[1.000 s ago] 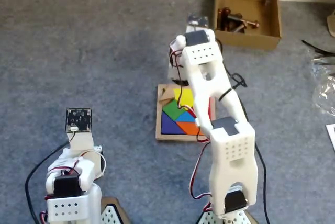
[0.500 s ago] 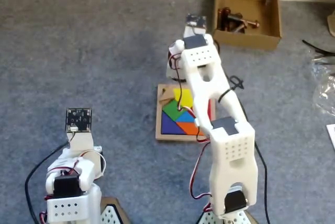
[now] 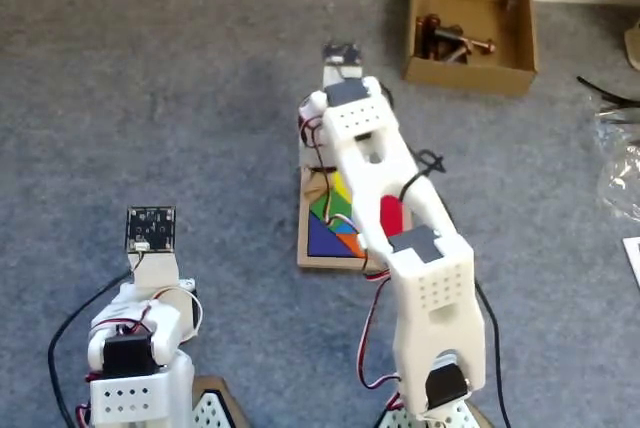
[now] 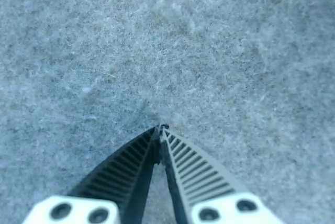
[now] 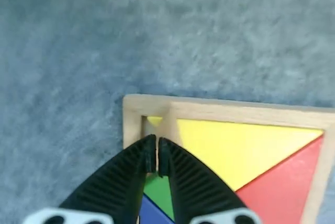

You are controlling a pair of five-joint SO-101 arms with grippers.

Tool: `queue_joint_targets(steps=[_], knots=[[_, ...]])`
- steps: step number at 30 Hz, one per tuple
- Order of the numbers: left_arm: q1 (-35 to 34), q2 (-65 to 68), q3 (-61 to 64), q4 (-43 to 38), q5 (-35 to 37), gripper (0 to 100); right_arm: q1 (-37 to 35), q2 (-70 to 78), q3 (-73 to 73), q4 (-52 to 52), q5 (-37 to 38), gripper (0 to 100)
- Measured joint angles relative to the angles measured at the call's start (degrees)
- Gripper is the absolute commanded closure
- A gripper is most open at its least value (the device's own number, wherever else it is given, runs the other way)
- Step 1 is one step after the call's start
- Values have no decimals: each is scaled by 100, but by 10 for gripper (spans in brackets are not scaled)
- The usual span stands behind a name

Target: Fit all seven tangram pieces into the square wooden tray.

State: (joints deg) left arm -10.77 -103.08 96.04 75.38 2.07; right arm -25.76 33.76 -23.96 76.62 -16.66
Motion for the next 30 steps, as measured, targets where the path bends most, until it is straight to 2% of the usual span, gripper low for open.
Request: queue_joint_targets(steps=[4,9,16,30], knots=[[0,0,0,0,0,995,-35,0,97,-70,9,995],[0,0,0,0,0,995,-70,0,105,-70,527,995],[0,0,0,0,0,995,-158,-18,325,-114,668,995],[0,0,0,0,0,995,-229,-35,404,-123,2312,995]])
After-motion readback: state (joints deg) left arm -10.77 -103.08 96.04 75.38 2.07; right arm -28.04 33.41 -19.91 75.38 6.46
